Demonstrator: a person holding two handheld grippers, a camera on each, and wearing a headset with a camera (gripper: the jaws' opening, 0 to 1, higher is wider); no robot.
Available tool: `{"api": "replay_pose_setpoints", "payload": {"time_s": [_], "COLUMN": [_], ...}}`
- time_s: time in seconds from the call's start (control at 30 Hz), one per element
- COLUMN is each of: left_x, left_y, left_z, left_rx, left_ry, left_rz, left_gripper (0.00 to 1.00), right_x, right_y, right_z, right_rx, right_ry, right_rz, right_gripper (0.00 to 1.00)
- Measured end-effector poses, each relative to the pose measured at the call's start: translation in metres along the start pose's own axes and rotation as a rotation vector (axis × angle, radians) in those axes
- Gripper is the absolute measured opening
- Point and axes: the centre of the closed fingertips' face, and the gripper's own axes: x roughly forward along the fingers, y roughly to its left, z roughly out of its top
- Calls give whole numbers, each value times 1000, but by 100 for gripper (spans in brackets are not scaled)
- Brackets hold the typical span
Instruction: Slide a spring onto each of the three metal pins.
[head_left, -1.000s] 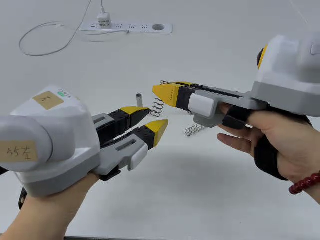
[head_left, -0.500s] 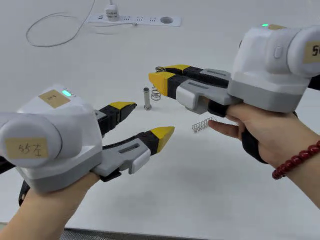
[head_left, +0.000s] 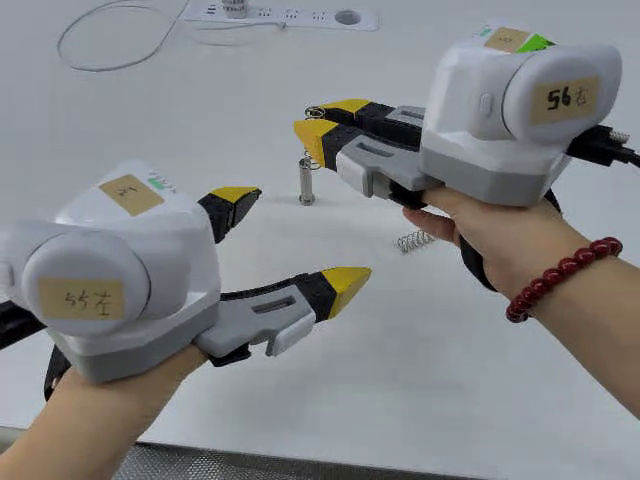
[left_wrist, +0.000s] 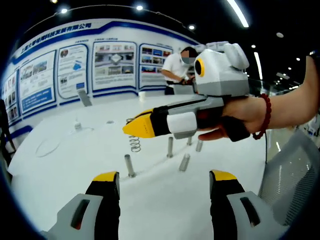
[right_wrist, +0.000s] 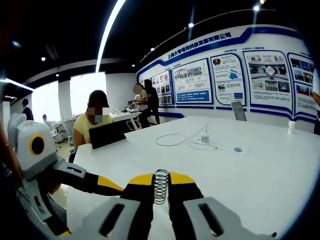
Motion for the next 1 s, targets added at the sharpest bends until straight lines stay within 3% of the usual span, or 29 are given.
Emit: {"api": "replay_pose_setpoints", "payload": {"time_s": [0.47,1.0], "left_x": [2,4], "left_y": [-2,-6], "left_z": [-7,-11], "left_rx": [-16,-20], "left_ry": [18,33], "left_rz": [-1,-25], "left_gripper": [95,97], "right_x": [19,23], "right_y": [-15,-14], "right_z": [-16,-21], "right_rx": [-6,-5], "right_ry": [16,16], "right_rz": [-45,-44], "right_gripper": [11,11]}}
